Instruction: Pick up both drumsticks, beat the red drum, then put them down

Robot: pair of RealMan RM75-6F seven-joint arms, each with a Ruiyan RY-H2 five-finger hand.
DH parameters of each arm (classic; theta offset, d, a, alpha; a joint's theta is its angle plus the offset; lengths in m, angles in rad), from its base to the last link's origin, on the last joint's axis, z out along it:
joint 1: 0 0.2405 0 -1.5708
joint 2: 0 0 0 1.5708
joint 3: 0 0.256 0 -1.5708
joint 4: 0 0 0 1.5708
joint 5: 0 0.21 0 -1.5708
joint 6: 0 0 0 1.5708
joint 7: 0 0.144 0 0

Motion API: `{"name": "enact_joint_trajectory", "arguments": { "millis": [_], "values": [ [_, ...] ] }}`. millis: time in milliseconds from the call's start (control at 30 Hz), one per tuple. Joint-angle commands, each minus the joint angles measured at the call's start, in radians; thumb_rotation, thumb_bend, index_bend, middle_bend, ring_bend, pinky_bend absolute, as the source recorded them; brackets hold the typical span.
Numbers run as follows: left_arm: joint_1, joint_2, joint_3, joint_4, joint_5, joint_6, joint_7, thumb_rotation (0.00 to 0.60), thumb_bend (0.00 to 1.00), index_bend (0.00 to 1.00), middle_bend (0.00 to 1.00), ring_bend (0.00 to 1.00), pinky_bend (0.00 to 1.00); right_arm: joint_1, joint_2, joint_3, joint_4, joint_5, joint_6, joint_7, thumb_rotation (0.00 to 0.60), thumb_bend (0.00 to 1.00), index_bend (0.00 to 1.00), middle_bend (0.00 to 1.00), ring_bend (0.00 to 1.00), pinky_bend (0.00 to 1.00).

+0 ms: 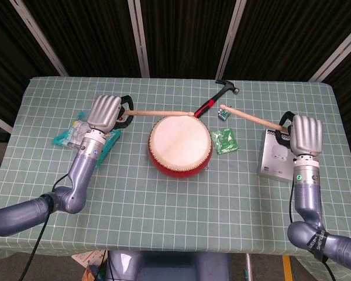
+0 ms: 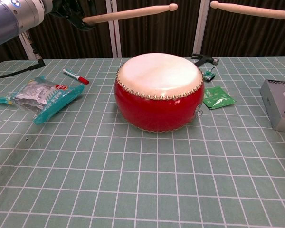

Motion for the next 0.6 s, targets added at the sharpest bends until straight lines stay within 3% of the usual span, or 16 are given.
{"name": "enact_joint_trajectory", "arguments": {
  "millis": [33,133,233,267,333,433,533,600],
  "values": [
    [-0.04,0.002,0.046,0.044,-0.049,-0.124,0.093,0.6,0.49,0.75,1.0,1.0,1.0,-0.004,-0.001,-0.002,0.015,0.01,-0.019,0.009,0.6,0.56,0.92,1.0,1.0,1.0],
    [-0.103,0.036,0.098,0.065,-0.179,-0.237,0.292,0.6,0.49,0.76,1.0,1.0,1.0,-0.007,-0.002,-0.007,0.031,0.019,-0.035,0.014,0.6,0.56,0.92,1.0,1.0,1.0],
    [-0.201,0.081,0.199,0.066,-0.43,-0.35,0.55,0.6,0.49,0.76,1.0,1.0,1.0,-0.012,-0.003,-0.009,0.044,0.027,-0.046,0.02,0.6,0.56,0.92,1.0,1.0,1.0],
    [-0.245,0.098,0.245,0.054,-0.539,-0.366,0.639,0.6,0.49,0.76,1.0,1.0,1.0,-0.014,-0.002,-0.009,0.045,0.028,-0.047,0.022,0.6,0.56,0.92,1.0,1.0,1.0],
    [-0.295,0.108,0.279,0.028,-0.661,-0.347,0.713,0.6,0.49,0.76,1.0,1.0,1.0,-0.018,0.001,-0.011,0.044,0.03,-0.05,0.023,0.6,0.56,0.92,1.0,1.0,1.0],
    [-0.317,0.11,0.239,-0.006,-0.728,-0.277,0.69,0.6,0.49,0.76,1.0,1.0,1.0,-0.023,0.007,-0.011,0.037,0.03,-0.046,0.024,0.6,0.56,0.92,1.0,1.0,1.0],
    [-0.276,0.113,0.136,-0.042,-0.587,-0.172,0.527,0.6,0.48,0.76,1.0,1.0,1.0,-0.031,0.014,-0.013,0.024,0.02,-0.033,0.023,0.6,0.56,0.92,1.0,1.0,1.0],
    [-0.236,0.113,0.096,-0.061,-0.467,-0.119,0.415,0.6,0.48,0.76,1.0,1.0,1.0,-0.035,0.016,-0.015,0.016,0.016,-0.027,0.023,0.6,0.56,0.92,1.0,1.0,1.0]
  ]
}}
